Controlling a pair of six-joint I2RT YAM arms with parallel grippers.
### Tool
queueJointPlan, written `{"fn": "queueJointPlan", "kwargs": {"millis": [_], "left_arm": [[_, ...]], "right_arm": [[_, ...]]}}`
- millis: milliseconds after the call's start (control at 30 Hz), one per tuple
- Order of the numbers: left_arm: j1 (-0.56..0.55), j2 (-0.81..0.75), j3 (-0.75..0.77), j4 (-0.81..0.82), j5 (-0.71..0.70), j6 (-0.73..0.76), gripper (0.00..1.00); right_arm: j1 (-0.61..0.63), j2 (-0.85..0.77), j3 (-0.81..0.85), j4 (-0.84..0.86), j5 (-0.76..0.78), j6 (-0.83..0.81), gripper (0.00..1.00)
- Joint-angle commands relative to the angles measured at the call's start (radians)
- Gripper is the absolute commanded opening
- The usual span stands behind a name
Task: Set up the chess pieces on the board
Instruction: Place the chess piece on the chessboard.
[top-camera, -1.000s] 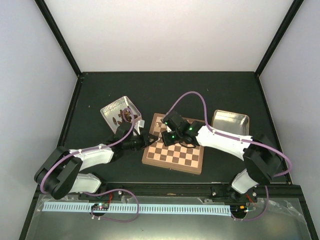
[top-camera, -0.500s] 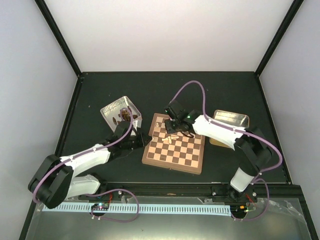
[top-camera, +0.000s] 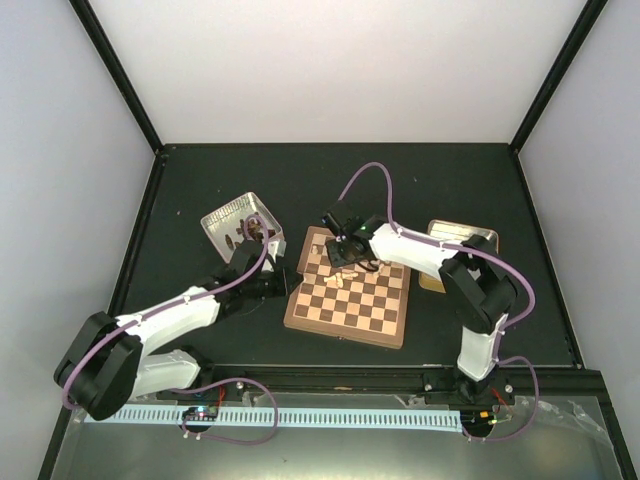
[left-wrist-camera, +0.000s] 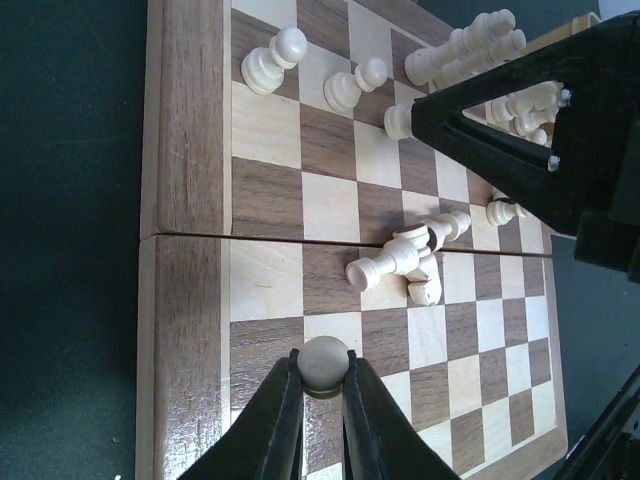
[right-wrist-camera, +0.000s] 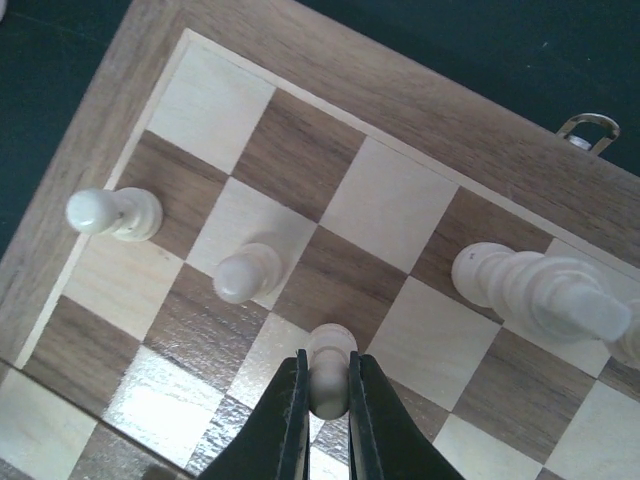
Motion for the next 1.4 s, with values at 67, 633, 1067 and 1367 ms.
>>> {"fn": "queueJointPlan", "kwargs": {"millis": [67,633,1067,1367], "left_arm": [[-0.006,0.000,0.047,-0.010,0.005,0.030,0.10],[-0.006,-0.006,0.051,-0.017,0.009,0.029,0.10],[-0.005,-0.013,0.051,-0.021,0.013,0.023,0.11],[-0.006,-0.053,0.082,-0.031,0.042,0.001,0.11]], "right_arm": [[-0.031,0.027,0.032,0.017,-0.028,-0.022,0.02],[-0.046,0.051,0.057,-0.006,-0.067,-0.044,0.12],[-0.046,0.025,0.091,-0.059,-0.046,-0.052,0.23],[-0.046,-0.180,-0.017,0.023,-0.096,-0.044,0.40]]}}
